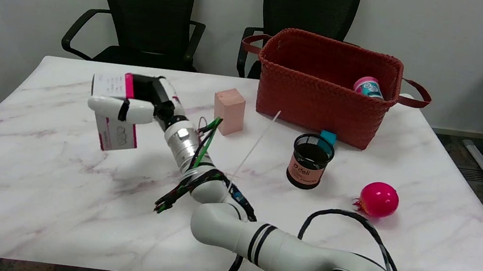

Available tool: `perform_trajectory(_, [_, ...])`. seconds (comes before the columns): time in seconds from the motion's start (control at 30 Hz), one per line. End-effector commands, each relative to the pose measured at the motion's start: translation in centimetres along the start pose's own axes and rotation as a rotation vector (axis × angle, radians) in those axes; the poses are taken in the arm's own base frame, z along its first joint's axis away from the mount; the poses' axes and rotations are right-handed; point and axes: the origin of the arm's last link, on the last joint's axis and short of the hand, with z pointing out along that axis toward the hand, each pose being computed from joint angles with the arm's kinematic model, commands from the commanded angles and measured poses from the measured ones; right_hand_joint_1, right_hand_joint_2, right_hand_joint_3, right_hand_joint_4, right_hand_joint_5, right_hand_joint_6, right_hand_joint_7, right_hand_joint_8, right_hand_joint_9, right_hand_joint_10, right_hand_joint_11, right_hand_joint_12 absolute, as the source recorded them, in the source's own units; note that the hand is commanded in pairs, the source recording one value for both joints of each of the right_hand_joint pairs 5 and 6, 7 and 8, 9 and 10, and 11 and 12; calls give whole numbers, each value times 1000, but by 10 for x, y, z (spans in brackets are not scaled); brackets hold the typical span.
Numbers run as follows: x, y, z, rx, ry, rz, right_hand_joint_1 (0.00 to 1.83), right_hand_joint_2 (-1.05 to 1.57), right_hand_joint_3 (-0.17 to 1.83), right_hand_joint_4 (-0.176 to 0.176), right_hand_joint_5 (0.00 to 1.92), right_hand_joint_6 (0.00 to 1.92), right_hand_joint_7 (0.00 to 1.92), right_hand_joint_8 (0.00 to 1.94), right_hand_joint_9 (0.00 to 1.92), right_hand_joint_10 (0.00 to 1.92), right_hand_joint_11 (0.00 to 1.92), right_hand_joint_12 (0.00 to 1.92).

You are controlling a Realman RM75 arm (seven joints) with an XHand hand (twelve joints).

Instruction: Place the white paper box into the brown storage basket.

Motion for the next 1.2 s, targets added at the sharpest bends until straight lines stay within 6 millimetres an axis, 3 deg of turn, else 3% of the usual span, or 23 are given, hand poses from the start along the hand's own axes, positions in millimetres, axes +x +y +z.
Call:
perform_trajectory(0.03, [74,-60,-3,226,150,-109,1301,1303,521,0,1920,1920,1572,1572,1391,1391,1251,1251])
perform_trajectory(0.27, [126,-91,-2,300,243,-181,1292,1335,517,0,1920,1920,1576,1576,1397,1397,1258,1258])
perform_trajectory(0.83, [230,-171,9,422,459,-355,1271,1378,515,0,1884,1884,1563,1563,1398,1398,1253,1253])
perform_trajectory(0.97, [253,-181,16,388,514,-405,1274,1364,522,0,1886,1886,1563,1563,1396,1396,1252,1252])
perform_trajectory(1.2, [292,-176,34,274,609,-458,1277,1302,540,0,1787,1787,1561,1561,1390,1390,1242,1242])
